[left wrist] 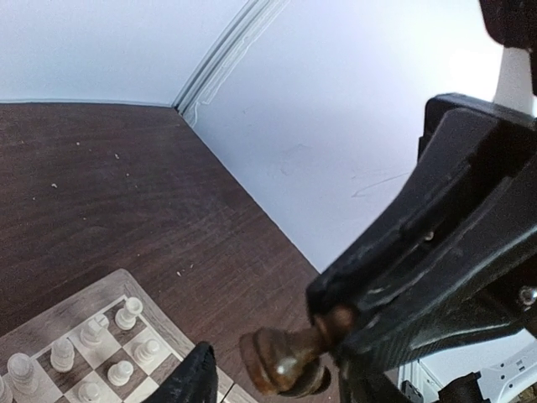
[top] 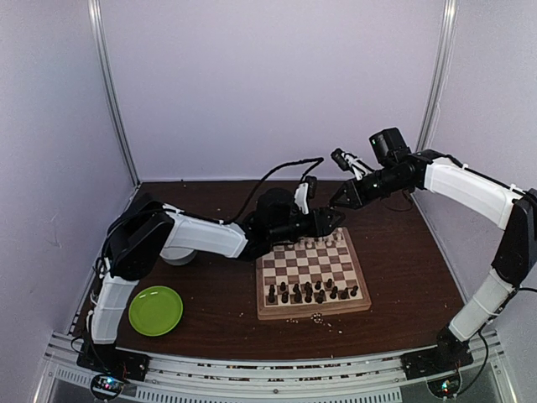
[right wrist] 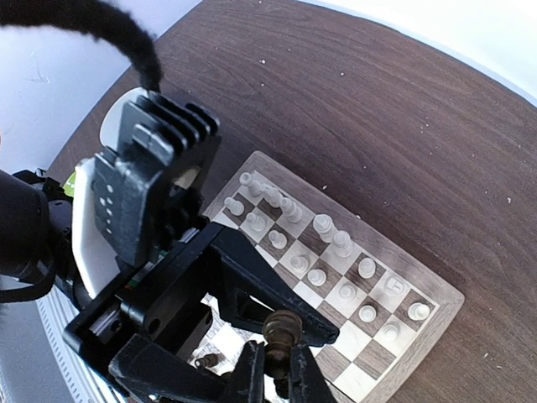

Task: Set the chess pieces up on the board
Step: Pick up the pawn from the chess pile.

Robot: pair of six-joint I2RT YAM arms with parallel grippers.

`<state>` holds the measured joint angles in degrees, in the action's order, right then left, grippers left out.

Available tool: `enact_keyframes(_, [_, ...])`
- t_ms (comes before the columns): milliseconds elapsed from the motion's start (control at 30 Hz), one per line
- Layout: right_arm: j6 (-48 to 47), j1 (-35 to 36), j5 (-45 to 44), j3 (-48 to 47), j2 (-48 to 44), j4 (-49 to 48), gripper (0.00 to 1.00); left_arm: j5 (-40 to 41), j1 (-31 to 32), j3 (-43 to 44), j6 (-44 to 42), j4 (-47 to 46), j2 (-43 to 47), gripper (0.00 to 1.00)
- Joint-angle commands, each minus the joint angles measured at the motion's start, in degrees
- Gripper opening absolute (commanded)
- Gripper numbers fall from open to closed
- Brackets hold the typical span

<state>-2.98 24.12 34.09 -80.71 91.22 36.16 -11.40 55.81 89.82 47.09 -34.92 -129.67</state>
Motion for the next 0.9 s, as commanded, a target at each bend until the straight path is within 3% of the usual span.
enact_keyframes(0, [0.4, -0.1, 1.1, 1.1, -1.0, -1.1, 0.07, 1.2, -0.1, 2.0, 0.2, -5.5, -0.9, 0.48])
enact_keyframes(267, [0.6, -0.2, 1.4, 1.1, -1.0, -1.3, 0.08, 0.5, -0.4, 2.9, 1.5, -7.2, -2.2, 0.19])
enact_keyframes(400, [0.6, -0.2, 1.4, 1.2, -1.1, -1.4, 0.08, 0.5, -0.4, 2.6, 2.3, -7.8, -2.5, 0.08])
enact_keyframes(700, [-0.4, -2.6, 0.4, -1.4, -1.5, 0.1, 0.07, -2.4, -0.7, 0.8, 0.9, -4.9, -1.1, 0.00])
enact_keyframes(867, [-3.6, -4.1, -1.8, 1.6, -4.0, 0.5, 0.07, -4.8, -2.0, -6.6, -1.6, -0.9, 5.1, 0.00])
